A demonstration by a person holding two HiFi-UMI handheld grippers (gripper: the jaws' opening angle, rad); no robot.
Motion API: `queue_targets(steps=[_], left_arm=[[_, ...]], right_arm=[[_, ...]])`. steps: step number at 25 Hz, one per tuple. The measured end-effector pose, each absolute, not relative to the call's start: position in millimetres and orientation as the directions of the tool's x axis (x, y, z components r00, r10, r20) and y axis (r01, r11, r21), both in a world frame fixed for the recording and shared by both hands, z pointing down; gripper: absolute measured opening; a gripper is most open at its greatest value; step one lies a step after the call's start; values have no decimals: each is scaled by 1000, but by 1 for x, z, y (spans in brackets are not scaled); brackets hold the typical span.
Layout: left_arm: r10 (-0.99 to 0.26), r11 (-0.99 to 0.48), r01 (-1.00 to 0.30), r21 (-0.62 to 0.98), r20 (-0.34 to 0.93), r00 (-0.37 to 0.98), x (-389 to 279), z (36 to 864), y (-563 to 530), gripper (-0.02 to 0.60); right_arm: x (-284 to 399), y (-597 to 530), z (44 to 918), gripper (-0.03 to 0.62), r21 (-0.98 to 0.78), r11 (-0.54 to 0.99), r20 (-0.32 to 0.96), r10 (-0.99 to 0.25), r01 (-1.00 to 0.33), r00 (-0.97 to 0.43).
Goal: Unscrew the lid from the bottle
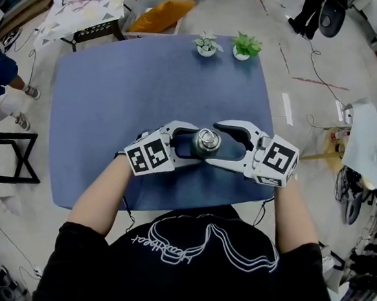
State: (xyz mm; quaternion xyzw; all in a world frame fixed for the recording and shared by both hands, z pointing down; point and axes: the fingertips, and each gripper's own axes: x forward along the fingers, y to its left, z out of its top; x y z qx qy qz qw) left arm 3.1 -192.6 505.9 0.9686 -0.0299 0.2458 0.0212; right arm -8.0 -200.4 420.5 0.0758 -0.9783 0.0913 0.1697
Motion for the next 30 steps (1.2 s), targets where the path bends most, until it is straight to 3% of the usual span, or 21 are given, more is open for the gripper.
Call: queue_targets(steps=[7, 11, 20, 30], left_arm=[[-175, -974, -223, 47, 470, 865, 3, 506, -193, 316], [-255, -947, -316, 61, 459, 851, 2, 507, -193, 316], [-383, -881, -467, 79, 461, 801, 3, 507, -193, 316], [-427, -854, -514, 78, 457, 780, 3, 508, -191, 316]], right_arm=[[-6, -207, 405, 324, -93, 879, 274, -428, -467, -861], [-3, -207, 407, 318, -83, 817, 268, -533, -570, -803], [-5, -205, 422, 285, -67, 724, 283, -646, -687, -709], [-6, -202, 422, 247, -16, 737, 285, -645, -676, -709]])
